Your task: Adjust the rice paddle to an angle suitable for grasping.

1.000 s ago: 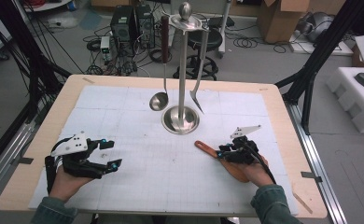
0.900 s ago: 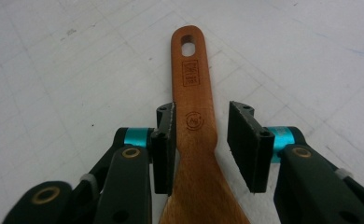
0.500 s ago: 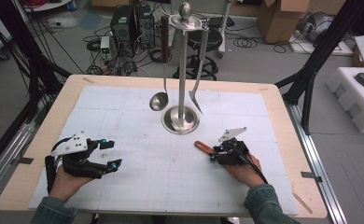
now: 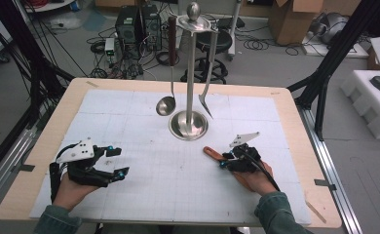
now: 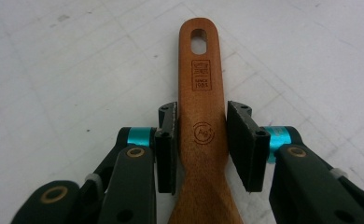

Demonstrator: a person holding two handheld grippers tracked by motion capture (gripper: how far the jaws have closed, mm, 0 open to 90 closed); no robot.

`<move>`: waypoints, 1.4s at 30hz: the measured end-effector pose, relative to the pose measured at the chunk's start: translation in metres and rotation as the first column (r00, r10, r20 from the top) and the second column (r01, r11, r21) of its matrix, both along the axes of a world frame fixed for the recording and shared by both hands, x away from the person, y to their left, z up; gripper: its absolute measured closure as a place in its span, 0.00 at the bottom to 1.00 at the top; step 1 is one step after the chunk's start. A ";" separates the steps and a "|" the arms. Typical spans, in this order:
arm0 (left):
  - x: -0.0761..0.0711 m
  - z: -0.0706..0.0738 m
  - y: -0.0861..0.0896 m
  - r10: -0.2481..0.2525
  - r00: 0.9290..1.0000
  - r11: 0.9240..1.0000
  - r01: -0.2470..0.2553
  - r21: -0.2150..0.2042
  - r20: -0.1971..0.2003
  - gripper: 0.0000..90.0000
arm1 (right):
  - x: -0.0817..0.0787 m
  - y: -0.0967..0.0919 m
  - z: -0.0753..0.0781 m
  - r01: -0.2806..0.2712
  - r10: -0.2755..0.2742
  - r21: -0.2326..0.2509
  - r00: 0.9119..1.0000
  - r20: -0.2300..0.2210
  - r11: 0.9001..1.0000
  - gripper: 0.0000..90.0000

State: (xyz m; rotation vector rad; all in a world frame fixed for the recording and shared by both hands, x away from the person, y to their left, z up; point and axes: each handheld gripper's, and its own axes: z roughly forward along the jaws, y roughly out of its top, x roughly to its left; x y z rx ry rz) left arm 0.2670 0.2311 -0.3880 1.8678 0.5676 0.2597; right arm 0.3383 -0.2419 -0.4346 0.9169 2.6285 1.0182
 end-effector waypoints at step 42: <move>0.005 -0.006 -0.045 -0.090 0.995 0.996 0.091 0.002 -0.048 0.36 | -0.037 0.070 0.034 -0.279 0.258 0.186 0.958 0.129 0.942 0.73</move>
